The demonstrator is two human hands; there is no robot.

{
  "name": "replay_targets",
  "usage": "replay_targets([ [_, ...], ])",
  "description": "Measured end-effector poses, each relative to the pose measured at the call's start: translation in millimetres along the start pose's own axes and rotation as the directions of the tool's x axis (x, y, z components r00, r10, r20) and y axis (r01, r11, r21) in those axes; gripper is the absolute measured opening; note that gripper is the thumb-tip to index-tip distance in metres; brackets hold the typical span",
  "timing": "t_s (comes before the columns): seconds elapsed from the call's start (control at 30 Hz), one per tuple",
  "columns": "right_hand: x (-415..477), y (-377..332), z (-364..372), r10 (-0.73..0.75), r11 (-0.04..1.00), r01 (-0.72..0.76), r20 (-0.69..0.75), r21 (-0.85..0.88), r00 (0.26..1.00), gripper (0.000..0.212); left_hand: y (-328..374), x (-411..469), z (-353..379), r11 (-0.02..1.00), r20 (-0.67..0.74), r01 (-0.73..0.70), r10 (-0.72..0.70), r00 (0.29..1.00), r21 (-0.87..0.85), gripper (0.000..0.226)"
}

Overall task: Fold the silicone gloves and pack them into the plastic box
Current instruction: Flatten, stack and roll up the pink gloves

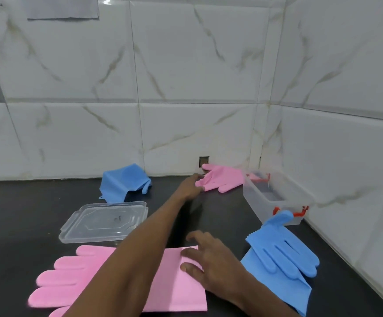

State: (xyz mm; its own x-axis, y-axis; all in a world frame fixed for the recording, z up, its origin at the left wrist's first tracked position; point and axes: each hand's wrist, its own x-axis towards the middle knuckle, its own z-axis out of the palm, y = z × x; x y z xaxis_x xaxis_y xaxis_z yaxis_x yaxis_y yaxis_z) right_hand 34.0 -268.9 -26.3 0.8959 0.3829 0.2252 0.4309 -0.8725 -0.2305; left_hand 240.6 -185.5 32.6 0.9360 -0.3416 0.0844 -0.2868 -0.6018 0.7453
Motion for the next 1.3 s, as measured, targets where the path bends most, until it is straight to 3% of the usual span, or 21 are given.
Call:
replay_targets([
  [0.1,3,-1,-3,0.007,1.0,-0.007,0.059,0.008,0.998,0.047,0,24,9,0.999,0.124,-0.022,0.019,0.992,0.025,0.049],
  [0.2,5,-2,-7,0.011,1.0,-0.01,0.106,-0.005,0.994,0.048,-3,40,16,0.997,0.144,0.057,-0.065,0.988,0.055,0.035],
  [0.4,3,-4,-9,0.007,1.0,-0.009,0.083,0.017,0.996,0.048,-1,36,16,0.964,-0.231,0.076,-0.137,0.963,-0.257,0.015],
  [0.73,0,2,1,0.037,0.999,-0.038,0.016,0.024,0.999,0.052,-5,-10,-63,0.959,-0.359,-0.107,0.005,0.933,-0.264,0.031],
  [0.93,-1,-3,-6,0.119,0.992,-0.119,0.009,0.03,0.993,0.059,33,-49,-118,0.953,-0.25,-0.256,0.211,0.945,-0.164,0.04],
  [1.03,-6,-4,-9,0.171,0.98,-0.155,-0.13,0.123,0.977,0.062,60,-67,-139,0.93,-0.147,-0.352,0.336,0.93,-0.101,0.042],
  [1.13,1,-11,-20,0.319,0.924,-0.236,-0.266,0.3,0.91,0.07,78,-83,-156,0.92,-0.113,-0.381,0.371,0.922,-0.086,0.039],
  [1.23,18,-28,-44,0.479,0.806,-0.289,-0.284,0.516,0.831,0.097,87,-97,-169,0.915,-0.077,-0.376,0.369,0.926,-0.147,0.036],
  [1.3,29,-36,-63,0.498,0.732,-0.242,-0.257,0.637,0.828,0.113,90,-106,-176,0.898,-0.047,-0.402,0.4,0.915,-0.181,0.035],
])
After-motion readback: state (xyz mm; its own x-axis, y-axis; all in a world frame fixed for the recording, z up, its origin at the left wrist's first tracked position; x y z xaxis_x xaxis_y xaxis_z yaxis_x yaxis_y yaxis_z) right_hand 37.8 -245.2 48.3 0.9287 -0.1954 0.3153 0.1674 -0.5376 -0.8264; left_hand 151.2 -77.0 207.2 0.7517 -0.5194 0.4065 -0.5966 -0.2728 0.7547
